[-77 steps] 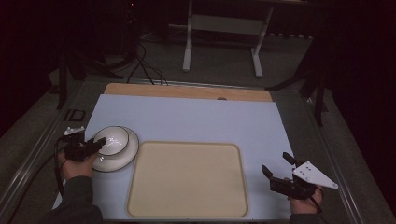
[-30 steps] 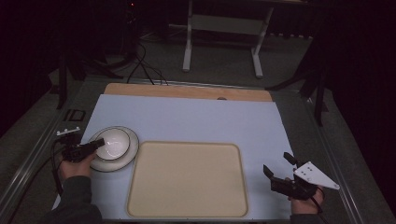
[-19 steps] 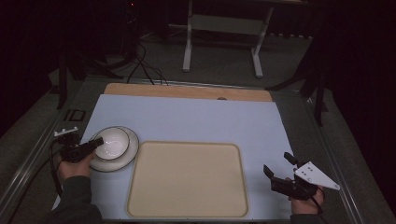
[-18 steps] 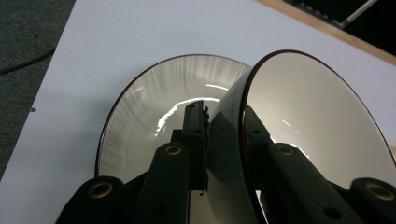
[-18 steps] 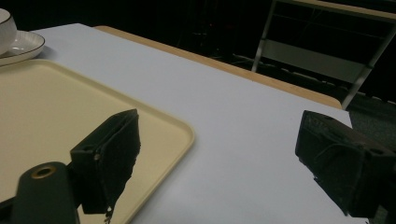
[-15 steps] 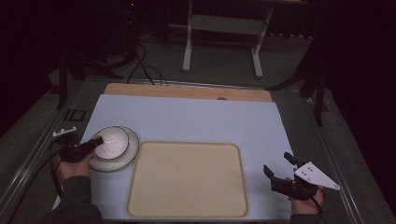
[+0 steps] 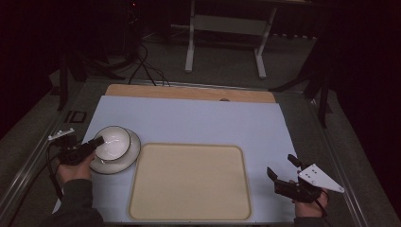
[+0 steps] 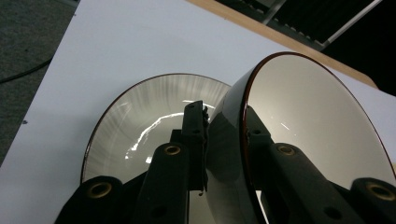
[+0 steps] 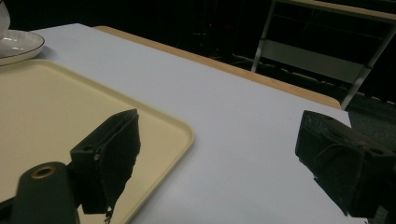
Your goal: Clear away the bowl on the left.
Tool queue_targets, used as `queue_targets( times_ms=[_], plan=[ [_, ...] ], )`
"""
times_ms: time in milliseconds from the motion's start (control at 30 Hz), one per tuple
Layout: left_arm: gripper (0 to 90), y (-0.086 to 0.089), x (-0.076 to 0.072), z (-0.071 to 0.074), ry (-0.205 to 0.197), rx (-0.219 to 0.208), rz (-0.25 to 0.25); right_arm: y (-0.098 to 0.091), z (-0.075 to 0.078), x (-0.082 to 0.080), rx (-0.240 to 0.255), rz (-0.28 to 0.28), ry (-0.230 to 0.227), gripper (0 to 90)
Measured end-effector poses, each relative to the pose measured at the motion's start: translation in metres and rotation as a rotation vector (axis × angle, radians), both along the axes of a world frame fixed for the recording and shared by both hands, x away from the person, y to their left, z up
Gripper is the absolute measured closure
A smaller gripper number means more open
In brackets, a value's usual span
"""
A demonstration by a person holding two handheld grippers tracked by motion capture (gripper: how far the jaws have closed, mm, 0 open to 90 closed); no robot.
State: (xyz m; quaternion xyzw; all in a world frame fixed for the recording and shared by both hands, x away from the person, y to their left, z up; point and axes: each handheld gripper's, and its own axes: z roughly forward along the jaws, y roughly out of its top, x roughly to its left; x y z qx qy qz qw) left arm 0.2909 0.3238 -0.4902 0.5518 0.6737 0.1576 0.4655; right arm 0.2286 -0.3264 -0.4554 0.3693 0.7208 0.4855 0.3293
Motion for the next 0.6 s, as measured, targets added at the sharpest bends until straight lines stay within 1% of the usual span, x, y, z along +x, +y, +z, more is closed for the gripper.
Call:
queue_targets(
  times_ms=[167,200,600],
  plan=[
    [77.4,-0.002,-0.002,0.003,-0.017,-0.003,-0.008,0.000,0.000,0.000,0.001,0.000,-0.001,13.6],
    [77.4,-0.003,-0.003,0.005,-0.026,-0.004,-0.010,0.000,0.000,0.000,0.000,0.000,-0.002,13.6],
    [77.0,-0.014,-0.007,0.017,-0.074,-0.012,-0.043,0.000,0.000,0.000,0.000,-0.001,-0.003,13.6]
  ],
)
